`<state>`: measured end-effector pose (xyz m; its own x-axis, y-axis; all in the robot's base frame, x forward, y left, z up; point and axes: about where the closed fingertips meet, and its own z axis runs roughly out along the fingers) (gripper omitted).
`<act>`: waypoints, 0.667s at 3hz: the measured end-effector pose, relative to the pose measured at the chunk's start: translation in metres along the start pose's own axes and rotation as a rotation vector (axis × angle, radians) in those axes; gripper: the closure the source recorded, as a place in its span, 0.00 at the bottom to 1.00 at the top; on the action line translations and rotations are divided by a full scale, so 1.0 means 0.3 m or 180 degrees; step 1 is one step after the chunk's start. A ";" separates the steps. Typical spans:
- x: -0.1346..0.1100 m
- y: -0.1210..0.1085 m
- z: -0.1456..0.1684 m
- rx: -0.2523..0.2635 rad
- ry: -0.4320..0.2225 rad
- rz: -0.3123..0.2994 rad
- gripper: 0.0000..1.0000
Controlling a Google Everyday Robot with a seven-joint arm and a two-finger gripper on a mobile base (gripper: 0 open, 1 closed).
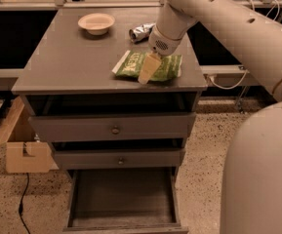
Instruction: Place green jalapeno chip bag into bottom drawer
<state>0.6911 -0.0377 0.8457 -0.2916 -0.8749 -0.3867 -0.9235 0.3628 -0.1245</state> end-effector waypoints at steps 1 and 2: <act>0.059 0.002 0.008 0.0017 -0.0017 0.0045 0.56; 0.176 0.045 -0.079 0.0104 -0.0143 0.0137 0.79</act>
Offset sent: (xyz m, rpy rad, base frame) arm -0.0708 -0.1002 0.0125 0.0838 -0.0687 -0.0976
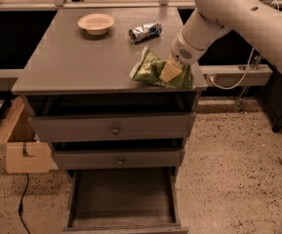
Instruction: Place green jalapeno chip bag into bottom drawer
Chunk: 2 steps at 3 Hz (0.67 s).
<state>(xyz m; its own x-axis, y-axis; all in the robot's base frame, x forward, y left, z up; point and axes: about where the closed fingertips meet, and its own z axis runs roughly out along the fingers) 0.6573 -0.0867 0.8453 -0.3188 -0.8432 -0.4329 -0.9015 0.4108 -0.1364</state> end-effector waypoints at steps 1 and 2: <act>0.044 0.119 -0.187 0.0203 -0.0378 0.0032 1.00; 0.185 0.278 -0.469 0.0506 -0.0709 0.0104 1.00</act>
Offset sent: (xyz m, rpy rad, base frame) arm -0.2108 -0.1345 0.1363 0.2181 -0.3248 -0.1593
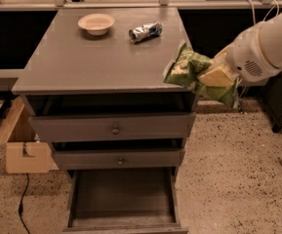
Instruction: Place green jalapeno chip bag into bottom drawer
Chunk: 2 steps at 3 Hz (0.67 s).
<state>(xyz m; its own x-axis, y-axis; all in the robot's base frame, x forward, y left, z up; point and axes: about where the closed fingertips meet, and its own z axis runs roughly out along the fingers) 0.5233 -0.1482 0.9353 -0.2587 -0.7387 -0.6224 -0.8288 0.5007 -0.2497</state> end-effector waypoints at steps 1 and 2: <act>0.027 -0.012 -0.021 0.0039 0.0010 0.0069 1.00; 0.037 -0.003 -0.010 0.0020 0.0020 0.0077 1.00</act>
Offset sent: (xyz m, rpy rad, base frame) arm -0.0043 -0.0154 0.0008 0.0091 0.0025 -0.0334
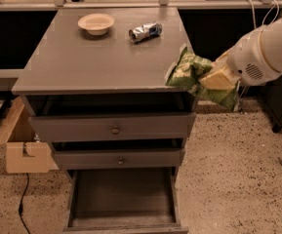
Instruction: Place green jalapeno chip bag into bottom drawer
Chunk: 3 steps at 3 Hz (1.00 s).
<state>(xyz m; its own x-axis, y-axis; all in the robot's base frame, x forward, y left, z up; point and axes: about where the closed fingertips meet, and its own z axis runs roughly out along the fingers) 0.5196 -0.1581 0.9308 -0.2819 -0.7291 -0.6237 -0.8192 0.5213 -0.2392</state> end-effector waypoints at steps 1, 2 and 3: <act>0.123 0.103 0.135 -0.0239 0.0123 0.0092 1.00; 0.301 0.267 0.352 -0.0615 0.0233 0.0299 1.00; 0.464 0.529 0.660 -0.1214 0.0448 0.0464 1.00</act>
Offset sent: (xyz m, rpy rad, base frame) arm -0.0756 0.0403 -0.2873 0.0877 0.4210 0.0496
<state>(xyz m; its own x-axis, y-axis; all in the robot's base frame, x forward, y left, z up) 0.4493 -0.0892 0.6588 -0.4520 -0.7272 -0.5166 -0.8843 0.4413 0.1525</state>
